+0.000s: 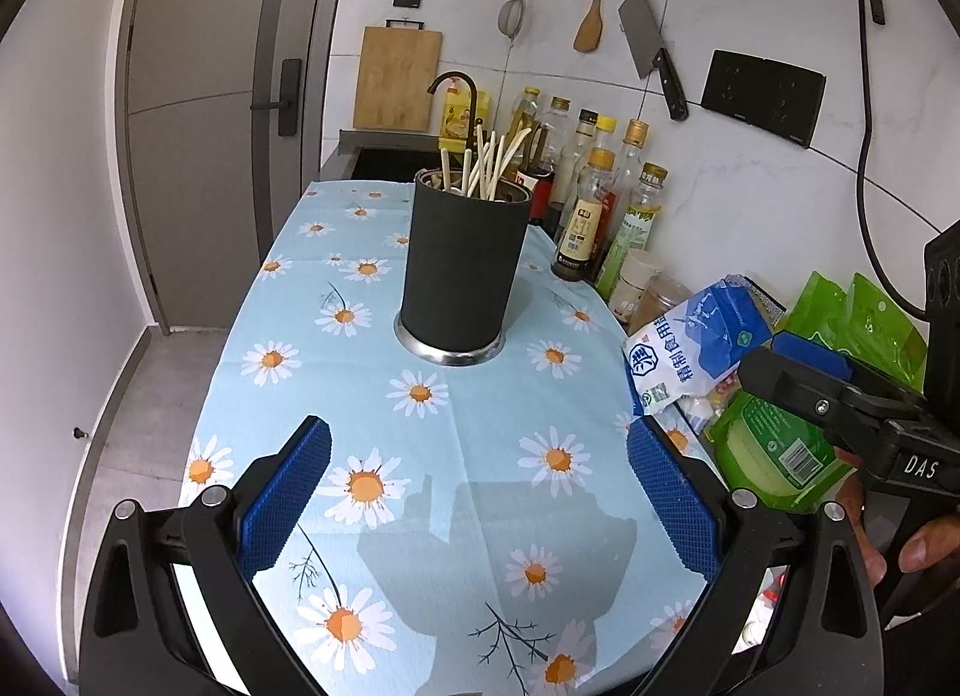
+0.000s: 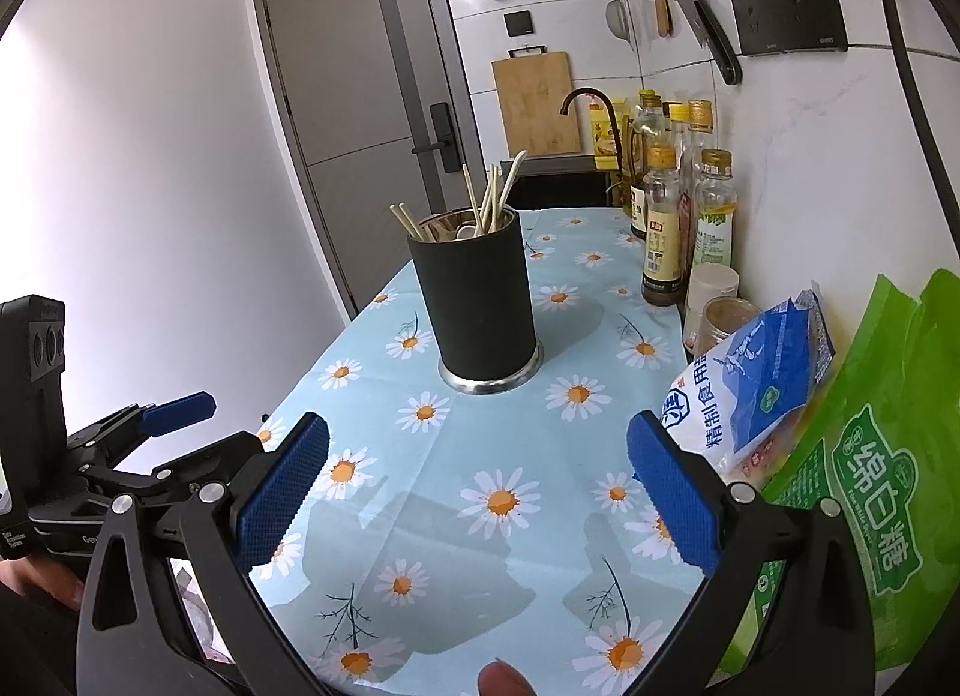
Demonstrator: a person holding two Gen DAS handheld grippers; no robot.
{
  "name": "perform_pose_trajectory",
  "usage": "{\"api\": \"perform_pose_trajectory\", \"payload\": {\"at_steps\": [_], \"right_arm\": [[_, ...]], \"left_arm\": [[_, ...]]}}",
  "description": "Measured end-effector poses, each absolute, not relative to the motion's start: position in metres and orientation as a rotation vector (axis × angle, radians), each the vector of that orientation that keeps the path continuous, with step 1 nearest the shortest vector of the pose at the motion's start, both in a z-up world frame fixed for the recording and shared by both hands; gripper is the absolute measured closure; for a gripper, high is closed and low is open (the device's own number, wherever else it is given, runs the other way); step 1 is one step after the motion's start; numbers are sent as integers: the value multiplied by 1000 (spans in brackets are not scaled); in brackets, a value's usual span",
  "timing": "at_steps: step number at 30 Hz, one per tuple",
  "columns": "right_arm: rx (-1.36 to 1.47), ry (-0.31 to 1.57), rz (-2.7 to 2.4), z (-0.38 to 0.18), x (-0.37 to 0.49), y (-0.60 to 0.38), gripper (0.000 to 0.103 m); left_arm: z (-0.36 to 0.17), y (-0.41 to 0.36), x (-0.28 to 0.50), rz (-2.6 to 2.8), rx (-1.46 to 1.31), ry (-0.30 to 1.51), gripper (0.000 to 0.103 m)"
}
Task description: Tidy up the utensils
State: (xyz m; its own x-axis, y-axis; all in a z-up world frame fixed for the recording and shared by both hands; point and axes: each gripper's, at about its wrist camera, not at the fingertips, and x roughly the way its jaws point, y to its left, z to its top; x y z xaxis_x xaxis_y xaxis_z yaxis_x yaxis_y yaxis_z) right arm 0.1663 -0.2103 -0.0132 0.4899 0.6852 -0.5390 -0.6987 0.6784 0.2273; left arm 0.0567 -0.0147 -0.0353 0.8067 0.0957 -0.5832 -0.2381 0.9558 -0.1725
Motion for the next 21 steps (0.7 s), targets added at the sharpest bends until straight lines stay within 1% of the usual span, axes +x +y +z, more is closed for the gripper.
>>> {"api": "perform_pose_trajectory", "payload": {"at_steps": [21], "right_arm": [[-31, 653, 854, -15, 165, -207, 5]], "left_arm": [[-36, -16, 56, 179, -247, 618, 7]]}}
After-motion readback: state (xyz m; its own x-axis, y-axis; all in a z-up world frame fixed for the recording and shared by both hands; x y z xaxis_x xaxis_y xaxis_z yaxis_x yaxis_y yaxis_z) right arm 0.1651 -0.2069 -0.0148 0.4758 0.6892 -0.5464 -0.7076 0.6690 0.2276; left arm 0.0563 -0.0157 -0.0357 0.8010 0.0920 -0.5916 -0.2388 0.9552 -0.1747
